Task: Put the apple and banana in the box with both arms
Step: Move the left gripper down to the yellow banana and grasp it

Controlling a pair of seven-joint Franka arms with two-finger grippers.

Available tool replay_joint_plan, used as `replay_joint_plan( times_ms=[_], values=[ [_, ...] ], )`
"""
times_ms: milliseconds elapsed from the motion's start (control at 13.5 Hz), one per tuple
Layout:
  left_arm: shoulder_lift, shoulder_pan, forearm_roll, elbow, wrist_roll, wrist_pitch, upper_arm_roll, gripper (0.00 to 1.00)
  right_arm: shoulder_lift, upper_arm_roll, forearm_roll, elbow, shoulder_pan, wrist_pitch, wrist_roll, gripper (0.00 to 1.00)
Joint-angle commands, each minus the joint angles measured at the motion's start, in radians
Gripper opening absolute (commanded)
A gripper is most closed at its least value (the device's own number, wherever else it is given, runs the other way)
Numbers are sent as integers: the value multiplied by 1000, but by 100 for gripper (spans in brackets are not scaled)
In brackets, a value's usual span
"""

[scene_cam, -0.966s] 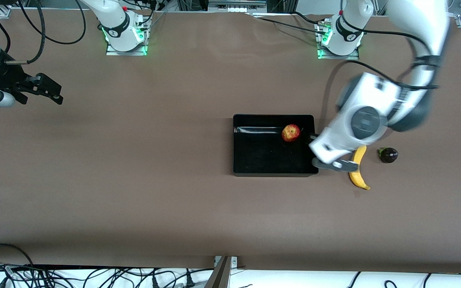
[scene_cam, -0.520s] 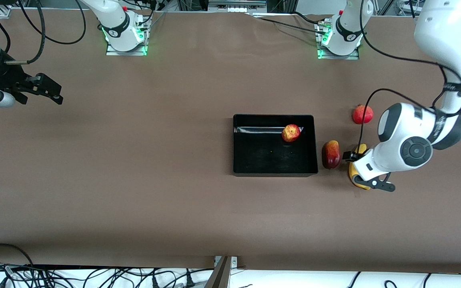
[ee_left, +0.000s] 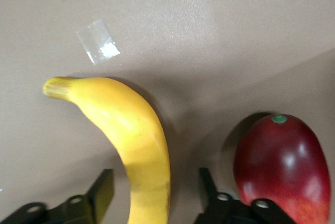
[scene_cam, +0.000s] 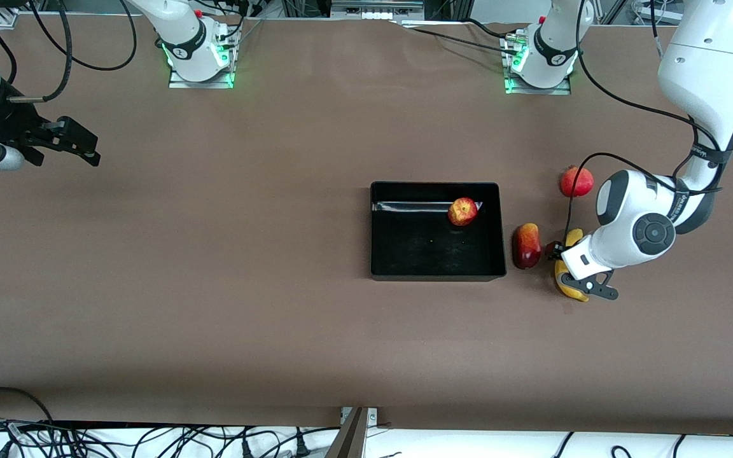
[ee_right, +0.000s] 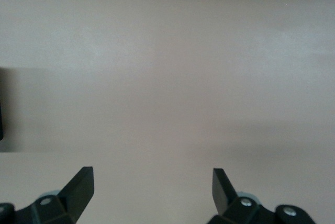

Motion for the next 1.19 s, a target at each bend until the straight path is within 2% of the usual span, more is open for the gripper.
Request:
replay_joint_plan(
  times_ms=[0,74,149,297,371,520,669,817,1114],
  values=[
    [-5,20,24,-59,8,74,-7,36,6,6,-6,17,-6,-6,13,100],
    [-5,22,24,-59,14,73,-7,14,6,6,-6,17,-6,-6,13,100],
    [-7,20,24,-57,14,68,-7,0,6,6,-6,18,-6,-6,13,100],
    [-25,20,24,-39,12,46,-7,0,7,6,-6,18,-6,-6,13,100],
    [-55,19,24,-5,12,-21,-10,0,7,6,-5,18,-6,-6,13,100],
    [-89,4,21,132,6,-254,-47,0,7,6,-6,18,-6,-6,13,100],
    [-90,-6,11,260,-9,-416,-128,0,7,6,-6,17,-6,-6,12,100],
    [-88,-87,6,341,-133,-520,-171,0,7,6,-6,18,-6,-6,13,100],
    [-54,-326,6,356,-470,-527,-171,0,11,6,-6,18,-7,-6,13,100]
  ],
)
